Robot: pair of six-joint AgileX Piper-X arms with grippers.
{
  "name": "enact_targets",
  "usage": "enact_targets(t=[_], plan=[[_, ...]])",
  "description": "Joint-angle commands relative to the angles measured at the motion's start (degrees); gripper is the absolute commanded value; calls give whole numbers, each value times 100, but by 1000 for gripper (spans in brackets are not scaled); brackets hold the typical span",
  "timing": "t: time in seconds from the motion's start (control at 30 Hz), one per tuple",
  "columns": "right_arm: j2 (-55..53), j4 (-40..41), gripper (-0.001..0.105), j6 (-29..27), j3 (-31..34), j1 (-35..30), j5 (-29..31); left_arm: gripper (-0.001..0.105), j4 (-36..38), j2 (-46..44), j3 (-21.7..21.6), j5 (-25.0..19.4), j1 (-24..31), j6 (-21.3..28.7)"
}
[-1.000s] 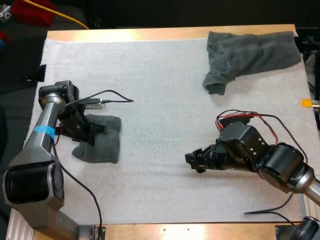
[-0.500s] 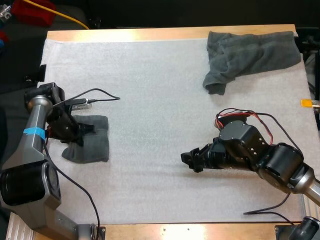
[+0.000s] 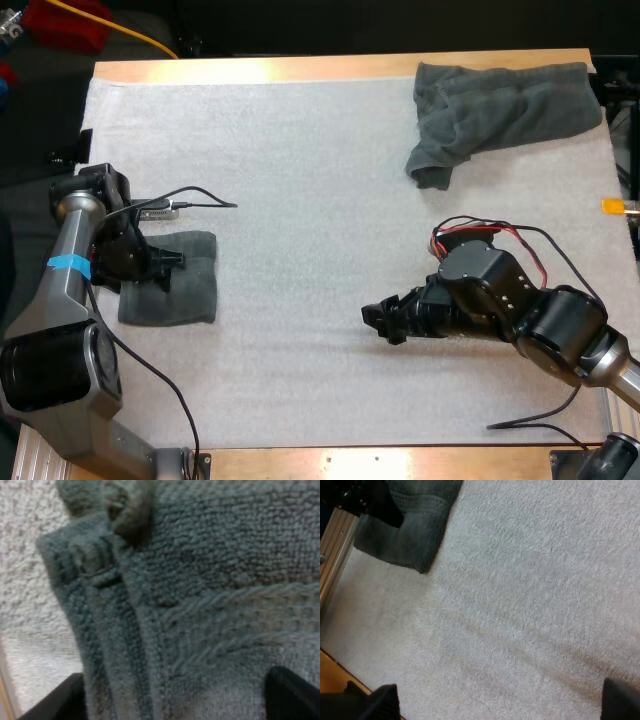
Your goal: Pick towel from pile, fold and stack
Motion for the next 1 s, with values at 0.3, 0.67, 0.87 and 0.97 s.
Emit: enact_targets(t=[0.3, 0.67, 0.87, 0.97], plan=[[-42, -37, 77, -70, -14, 6, -103, 69, -50, -777, -37, -293, -9, -119], [-42, -37, 77, -70, -14, 6, -103, 69, 107, -1761, -37, 667, -40, -155], [-42, -37, 77, -70, -14, 6, -103, 69, 250, -2220, 145, 692, -40, -169], [-42, -37, 77, -70, -14, 6, -103, 69, 225, -2444, 311, 746, -81, -202]])
